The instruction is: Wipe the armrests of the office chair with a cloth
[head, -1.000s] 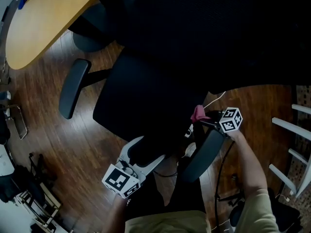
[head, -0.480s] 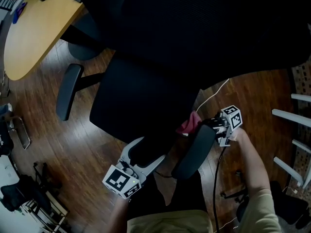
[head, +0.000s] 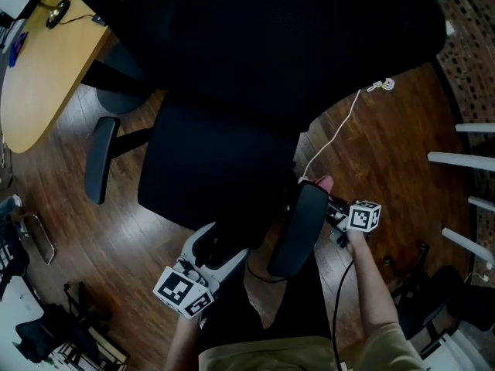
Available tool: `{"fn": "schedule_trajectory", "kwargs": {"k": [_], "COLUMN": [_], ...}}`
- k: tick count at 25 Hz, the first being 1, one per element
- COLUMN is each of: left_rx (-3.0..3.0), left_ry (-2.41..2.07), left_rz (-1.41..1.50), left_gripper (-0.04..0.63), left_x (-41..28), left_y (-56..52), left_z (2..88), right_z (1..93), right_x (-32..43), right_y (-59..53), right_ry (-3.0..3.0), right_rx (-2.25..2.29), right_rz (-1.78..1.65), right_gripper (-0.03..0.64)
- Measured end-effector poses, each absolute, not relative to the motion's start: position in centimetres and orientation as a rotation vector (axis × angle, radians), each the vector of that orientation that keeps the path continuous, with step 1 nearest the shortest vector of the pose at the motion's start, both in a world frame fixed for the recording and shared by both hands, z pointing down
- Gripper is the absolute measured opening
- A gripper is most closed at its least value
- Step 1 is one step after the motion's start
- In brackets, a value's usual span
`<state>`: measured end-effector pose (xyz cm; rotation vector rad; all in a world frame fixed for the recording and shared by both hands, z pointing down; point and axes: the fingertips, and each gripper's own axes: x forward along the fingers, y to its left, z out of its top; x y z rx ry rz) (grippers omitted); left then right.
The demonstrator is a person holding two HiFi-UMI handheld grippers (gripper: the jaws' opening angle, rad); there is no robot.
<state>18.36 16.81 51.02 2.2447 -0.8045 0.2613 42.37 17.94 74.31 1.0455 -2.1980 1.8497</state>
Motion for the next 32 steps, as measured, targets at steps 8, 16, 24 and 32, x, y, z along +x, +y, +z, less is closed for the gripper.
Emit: {"fn": "schedule_trajectory", "kwargs": {"k": [8, 16, 24, 32], "left_rx": [2.346, 2.324, 2.323, 2.354], "left_ry": [-0.685, -0.681, -0.690, -0.733], "left_rz": [0.421, 0.452, 0.431, 0.364], "left_gripper": [0.322, 0.322, 0.322, 0.318], "left_x": [20.9, 22.0, 23.4, 24.2], "left_y": [17.5, 20.1, 20.5, 19.2], "left_z": [52.1, 53.4, 52.6, 49.6], "right_z": [80.7, 81.2, 73.6, 65.5], "right_x": [33.3, 33.0, 31.3, 29.9], "right_y": [23.5, 17.7, 18.3, 19.7], "right_ry": [-2.155, -2.296, -2.604, -2.939], "right_rx": [0.801, 0.932, 0.706, 0.376], "right_rz": [2.086, 2.043, 2.177, 2.040], "right_gripper": [0.061, 0.061, 0.058, 0.052]}}
